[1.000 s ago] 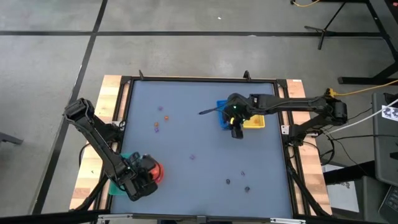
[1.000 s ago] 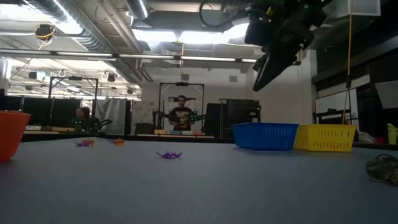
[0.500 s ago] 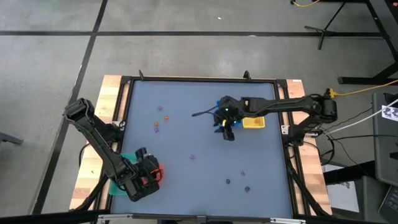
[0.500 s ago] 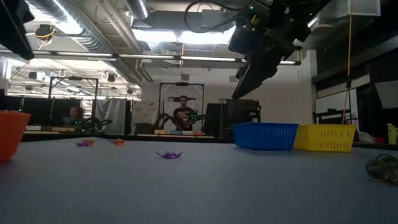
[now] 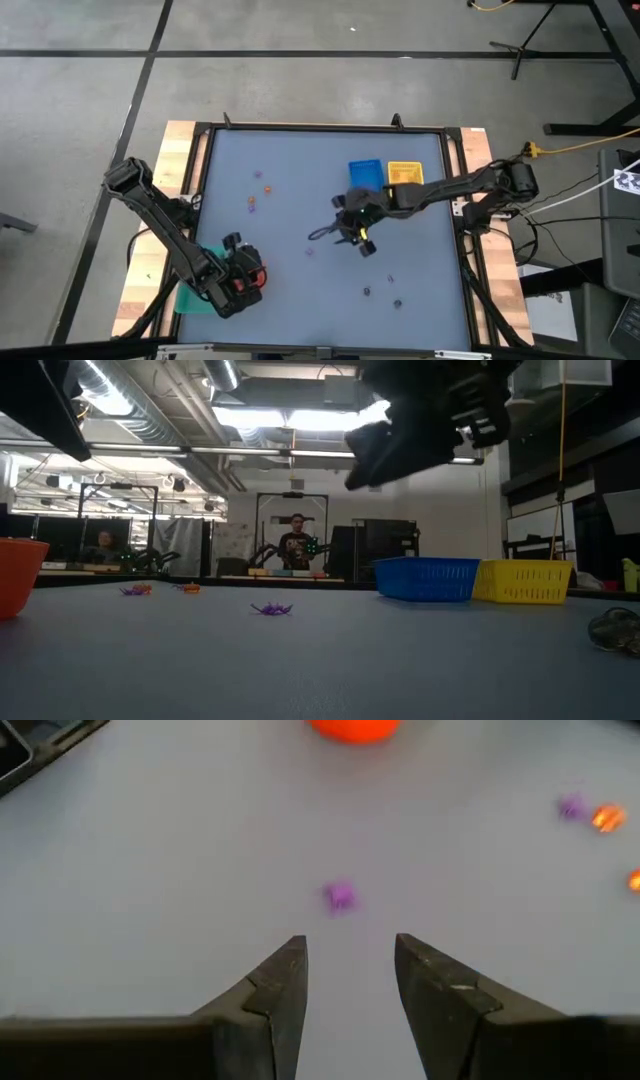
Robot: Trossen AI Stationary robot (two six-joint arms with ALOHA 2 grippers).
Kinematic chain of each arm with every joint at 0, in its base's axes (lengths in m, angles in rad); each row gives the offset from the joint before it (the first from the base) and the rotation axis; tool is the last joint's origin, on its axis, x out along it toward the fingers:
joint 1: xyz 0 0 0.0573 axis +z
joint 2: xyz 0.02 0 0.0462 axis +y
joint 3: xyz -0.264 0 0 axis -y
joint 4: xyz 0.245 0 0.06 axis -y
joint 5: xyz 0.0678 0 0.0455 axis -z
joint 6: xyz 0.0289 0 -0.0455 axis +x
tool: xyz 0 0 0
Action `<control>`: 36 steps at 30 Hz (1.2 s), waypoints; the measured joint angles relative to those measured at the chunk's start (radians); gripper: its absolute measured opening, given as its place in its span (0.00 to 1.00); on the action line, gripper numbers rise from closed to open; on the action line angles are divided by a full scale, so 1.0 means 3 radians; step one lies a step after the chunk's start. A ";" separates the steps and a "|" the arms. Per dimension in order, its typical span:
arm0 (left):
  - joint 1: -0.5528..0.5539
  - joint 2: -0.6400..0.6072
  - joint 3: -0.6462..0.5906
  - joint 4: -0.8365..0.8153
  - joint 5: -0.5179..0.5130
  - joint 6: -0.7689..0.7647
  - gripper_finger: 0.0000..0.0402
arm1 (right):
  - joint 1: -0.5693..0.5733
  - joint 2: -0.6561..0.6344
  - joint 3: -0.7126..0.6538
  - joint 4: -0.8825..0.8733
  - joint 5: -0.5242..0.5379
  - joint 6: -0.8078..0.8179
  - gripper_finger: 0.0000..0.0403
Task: Sort Halloween decoration
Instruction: Put the violet spider toy into the blue box
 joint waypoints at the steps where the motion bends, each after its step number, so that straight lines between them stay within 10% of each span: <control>1: 0.0000 0.0000 0.0000 0.0020 0.0001 0.0000 0.33 | 0.0038 0.0000 0.0000 0.0064 0.0061 0.0014 0.38; 11: -0.0001 0.0000 0.0000 0.0192 0.0013 0.0002 0.33 | 0.0405 0.0000 0.0000 0.0545 0.0615 0.0830 0.38; 28: -0.0001 0.0000 0.0003 0.0263 0.0037 0.0002 0.33 | 0.1010 0.0765 0.0004 0.1569 0.2570 0.2101 0.38; 36: -0.0001 0.0000 0.0003 0.0277 0.0042 0.0002 0.33 | 0.1008 0.1088 0.0023 0.1610 0.2643 0.2428 0.38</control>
